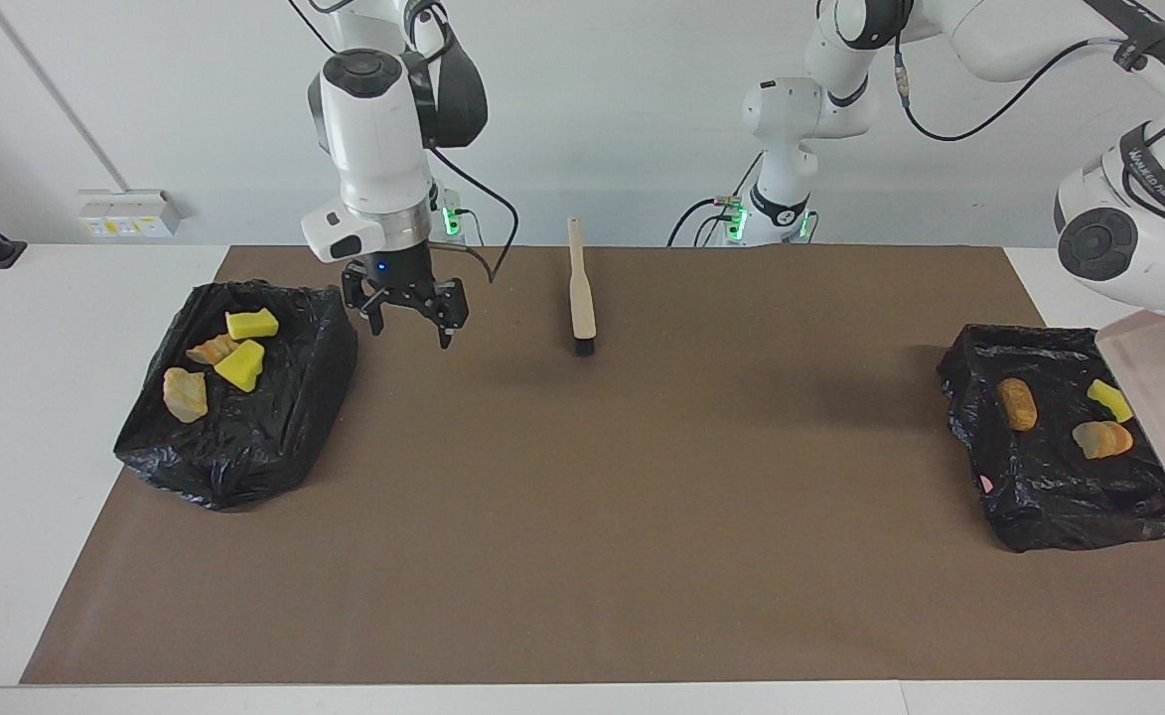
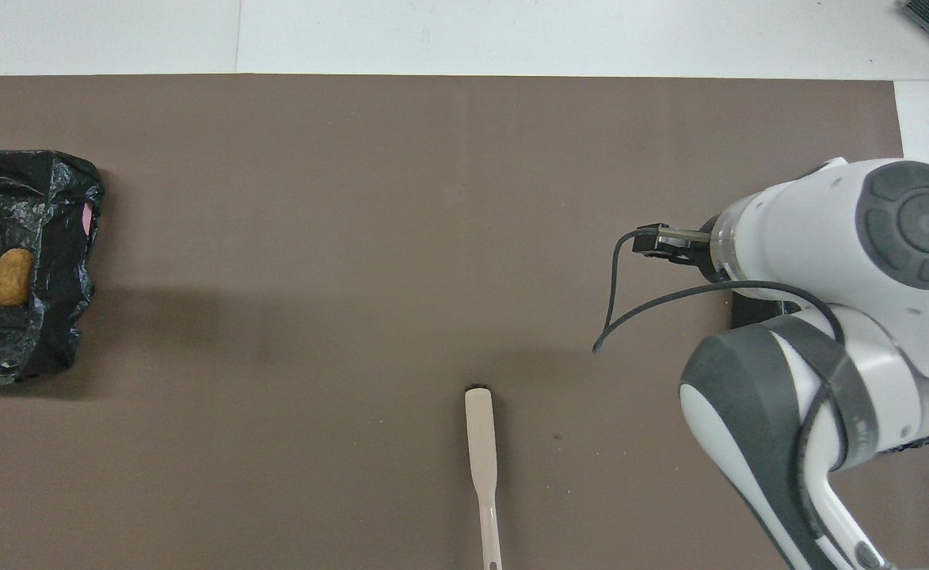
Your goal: Sweep and dump trash in bin
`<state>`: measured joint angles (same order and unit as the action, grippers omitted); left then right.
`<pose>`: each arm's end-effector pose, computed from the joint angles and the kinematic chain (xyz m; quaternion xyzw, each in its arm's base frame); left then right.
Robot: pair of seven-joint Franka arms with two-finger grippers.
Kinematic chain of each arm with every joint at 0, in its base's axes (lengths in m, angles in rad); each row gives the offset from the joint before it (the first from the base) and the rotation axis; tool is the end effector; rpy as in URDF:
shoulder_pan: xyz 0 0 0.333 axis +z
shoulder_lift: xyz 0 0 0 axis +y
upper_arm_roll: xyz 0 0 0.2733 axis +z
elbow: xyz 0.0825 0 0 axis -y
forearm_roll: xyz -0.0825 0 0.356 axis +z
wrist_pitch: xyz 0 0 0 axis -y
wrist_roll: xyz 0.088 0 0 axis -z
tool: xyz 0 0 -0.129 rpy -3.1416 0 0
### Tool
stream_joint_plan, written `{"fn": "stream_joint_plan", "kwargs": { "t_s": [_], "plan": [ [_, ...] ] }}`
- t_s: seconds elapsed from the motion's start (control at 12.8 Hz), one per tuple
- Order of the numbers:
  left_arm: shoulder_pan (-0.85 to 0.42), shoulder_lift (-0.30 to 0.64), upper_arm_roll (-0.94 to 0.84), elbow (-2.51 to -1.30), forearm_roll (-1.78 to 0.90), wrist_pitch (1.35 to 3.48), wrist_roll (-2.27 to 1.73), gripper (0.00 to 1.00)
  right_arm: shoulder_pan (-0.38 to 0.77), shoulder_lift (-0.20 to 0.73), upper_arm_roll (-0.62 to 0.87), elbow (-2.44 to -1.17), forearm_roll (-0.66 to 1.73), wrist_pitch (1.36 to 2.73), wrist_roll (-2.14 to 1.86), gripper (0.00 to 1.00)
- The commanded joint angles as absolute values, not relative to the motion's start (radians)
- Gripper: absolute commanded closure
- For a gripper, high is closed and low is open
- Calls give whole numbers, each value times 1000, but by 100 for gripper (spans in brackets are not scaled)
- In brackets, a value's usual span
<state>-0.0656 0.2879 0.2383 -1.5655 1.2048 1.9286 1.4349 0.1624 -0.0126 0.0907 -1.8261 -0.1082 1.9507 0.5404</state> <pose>0.6136 0.1754 0.4952 -0.5422 0.6206 0.3858 0.4148 0.5342 0.1286 0.4866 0.9883 -0.1262 0.0832 0.0216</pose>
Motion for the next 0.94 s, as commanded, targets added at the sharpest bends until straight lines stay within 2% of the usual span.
{"fn": "stream_joint_plan", "kwargs": {
  "t_s": [0.0, 0.23, 0.47, 0.86],
  "plan": [
    [-55, 288, 149, -1546, 1070, 1838, 1421, 100, 127, -50, 100, -1789, -106, 1881, 525, 0],
    [-61, 307, 54, -1537, 881, 1766, 1265, 100, 120, -84, 100, -1786, -106, 1852, 525, 0],
    [-66, 313, -37, -1540, 749, 1694, 1056, 100, 111, -95, 98, -1705, -114, 1835, 523, 0],
    [-72, 363, -207, -1549, 539, 1623, 648, 100, 90, -100, 43, -1640, -103, 1697, 393, 0]
  ]
}}
